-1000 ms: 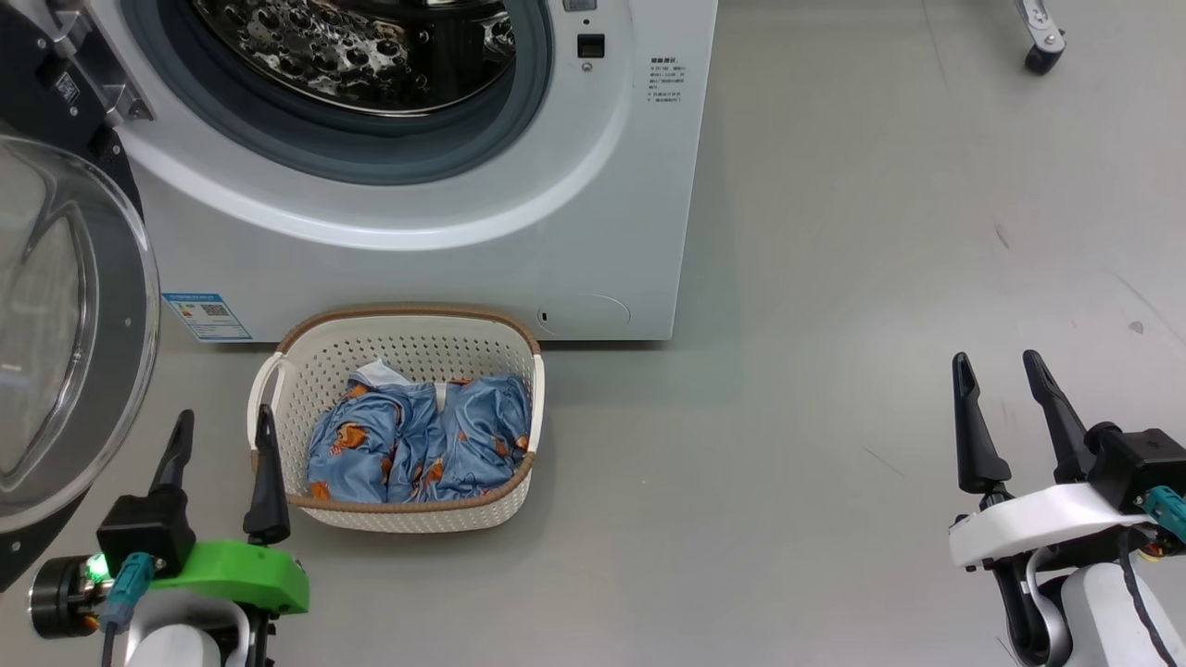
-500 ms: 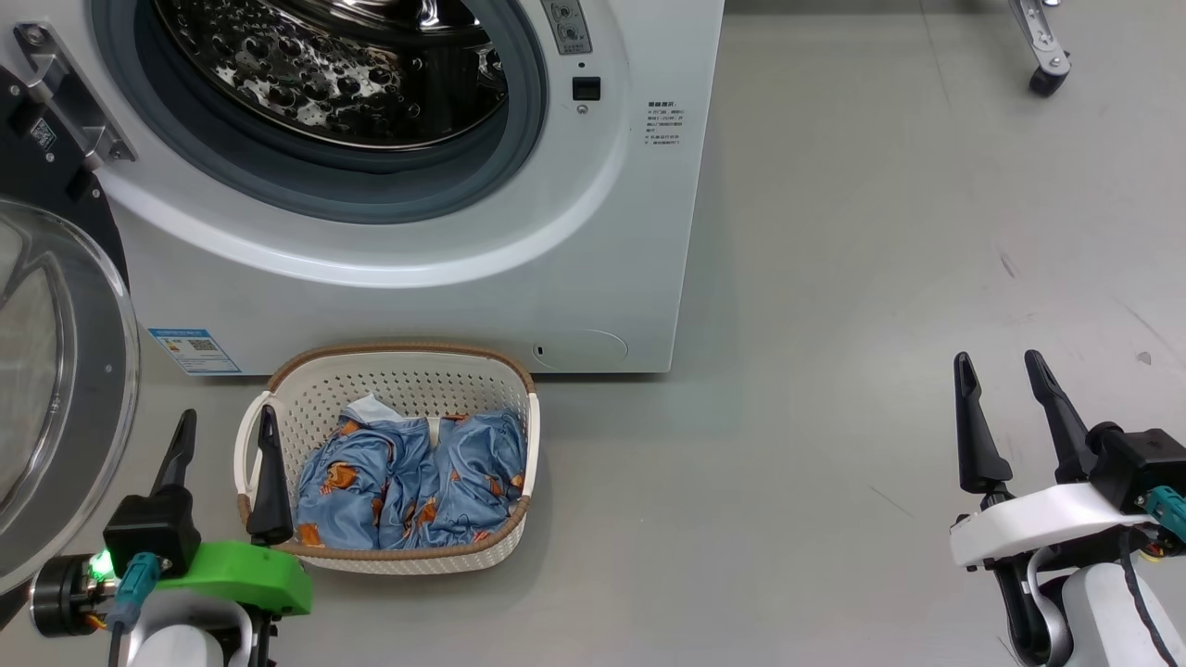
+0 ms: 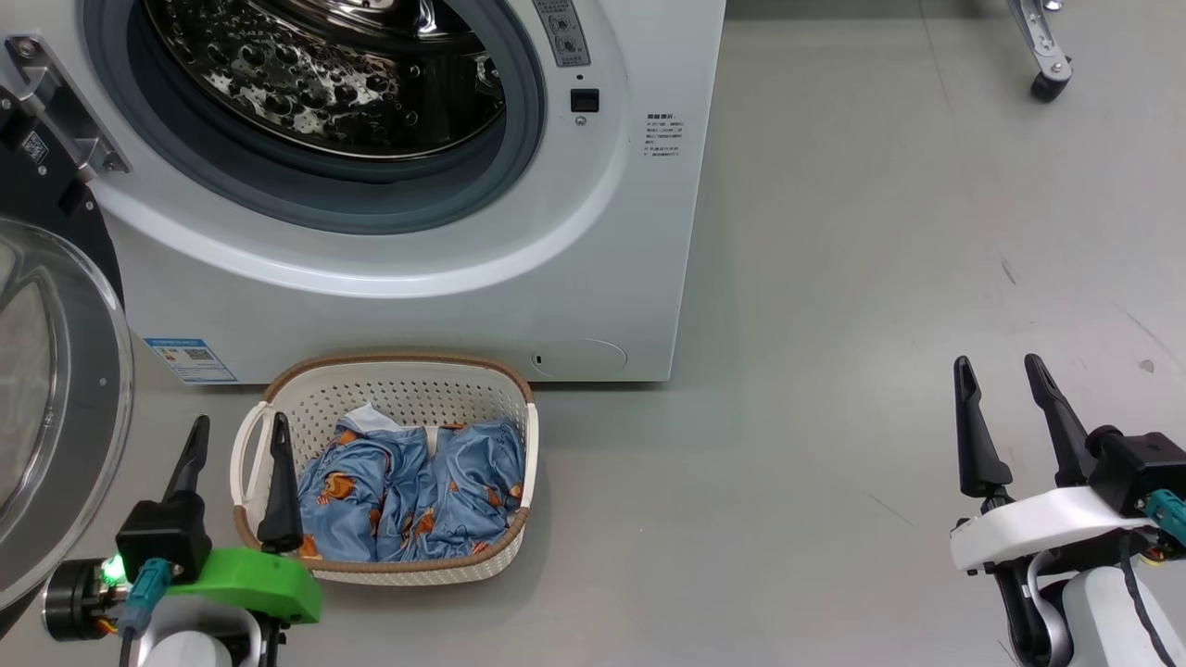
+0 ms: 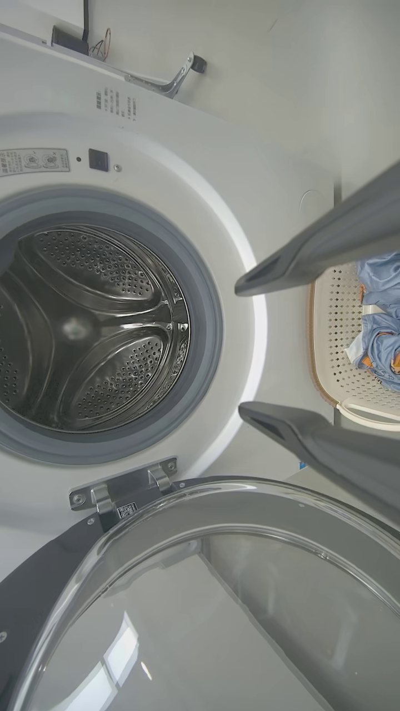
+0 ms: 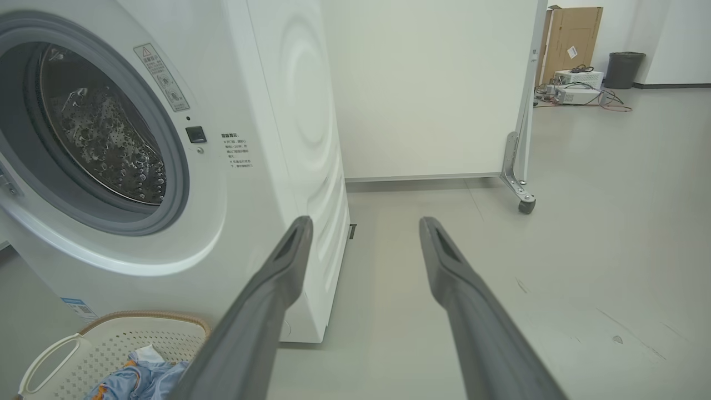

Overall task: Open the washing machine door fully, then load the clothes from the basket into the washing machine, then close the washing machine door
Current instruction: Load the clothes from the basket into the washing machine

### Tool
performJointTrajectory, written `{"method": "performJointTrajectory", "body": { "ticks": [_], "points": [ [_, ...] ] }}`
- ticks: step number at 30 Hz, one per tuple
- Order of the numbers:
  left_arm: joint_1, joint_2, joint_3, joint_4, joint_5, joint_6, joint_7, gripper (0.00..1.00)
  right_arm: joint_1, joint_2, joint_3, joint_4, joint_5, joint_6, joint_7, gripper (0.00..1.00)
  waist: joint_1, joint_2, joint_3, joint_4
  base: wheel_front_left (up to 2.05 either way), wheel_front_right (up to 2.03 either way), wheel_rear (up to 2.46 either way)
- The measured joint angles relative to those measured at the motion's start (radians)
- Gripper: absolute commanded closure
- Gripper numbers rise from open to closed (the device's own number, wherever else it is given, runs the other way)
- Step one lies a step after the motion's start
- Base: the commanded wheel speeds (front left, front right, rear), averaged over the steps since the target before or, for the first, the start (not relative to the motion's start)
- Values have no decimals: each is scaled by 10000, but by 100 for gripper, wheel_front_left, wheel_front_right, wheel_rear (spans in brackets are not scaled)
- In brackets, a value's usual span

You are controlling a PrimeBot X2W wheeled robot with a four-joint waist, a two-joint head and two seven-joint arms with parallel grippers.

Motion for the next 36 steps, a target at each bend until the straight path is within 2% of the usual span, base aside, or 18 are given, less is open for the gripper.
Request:
{"method": "performJointTrajectory", "body": {
  "ticks": [18,36],
  "points": [
    [128,-13,-240,-119,-4,-59,0,0,129,-6,-138,-75,0,0,0,0,0,0,566,-11,0,0,0],
    [-800,-33,-849,-105,-127,-144,0,0,-118,-257,-347,-395,0,0,0,0,0,0,2184,101,0,0,0]
  ]
}}
